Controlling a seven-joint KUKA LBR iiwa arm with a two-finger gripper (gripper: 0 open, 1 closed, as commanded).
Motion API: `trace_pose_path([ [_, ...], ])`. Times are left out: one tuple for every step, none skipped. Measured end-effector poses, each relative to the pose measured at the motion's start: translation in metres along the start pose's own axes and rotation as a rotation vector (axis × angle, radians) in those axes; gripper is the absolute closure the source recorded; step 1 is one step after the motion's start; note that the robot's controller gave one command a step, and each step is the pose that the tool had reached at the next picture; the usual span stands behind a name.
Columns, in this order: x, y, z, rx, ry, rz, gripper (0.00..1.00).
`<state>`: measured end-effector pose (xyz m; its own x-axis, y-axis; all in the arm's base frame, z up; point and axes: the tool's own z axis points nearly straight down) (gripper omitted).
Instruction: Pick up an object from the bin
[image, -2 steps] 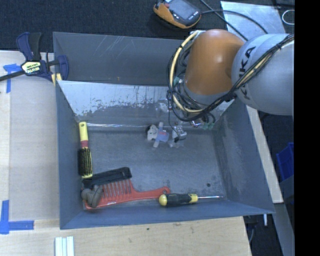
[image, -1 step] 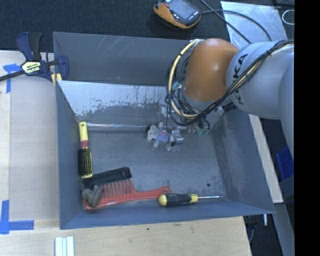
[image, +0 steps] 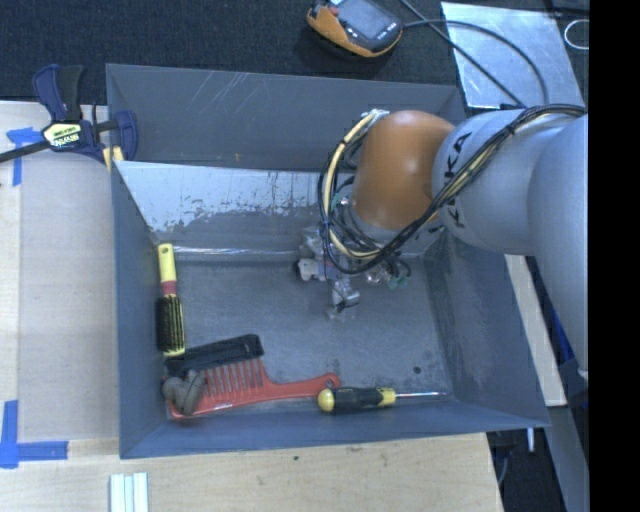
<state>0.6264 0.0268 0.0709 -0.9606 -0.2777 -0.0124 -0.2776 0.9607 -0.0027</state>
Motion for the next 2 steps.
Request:
trace_pose_path([
  [-0.0011,0.0001,-0.0011,-0.001,-0.001,0.114,1.0],
  [-0.0011,0.0001,-0.0011,-0.001,-0.001,0.114,1.0],
])
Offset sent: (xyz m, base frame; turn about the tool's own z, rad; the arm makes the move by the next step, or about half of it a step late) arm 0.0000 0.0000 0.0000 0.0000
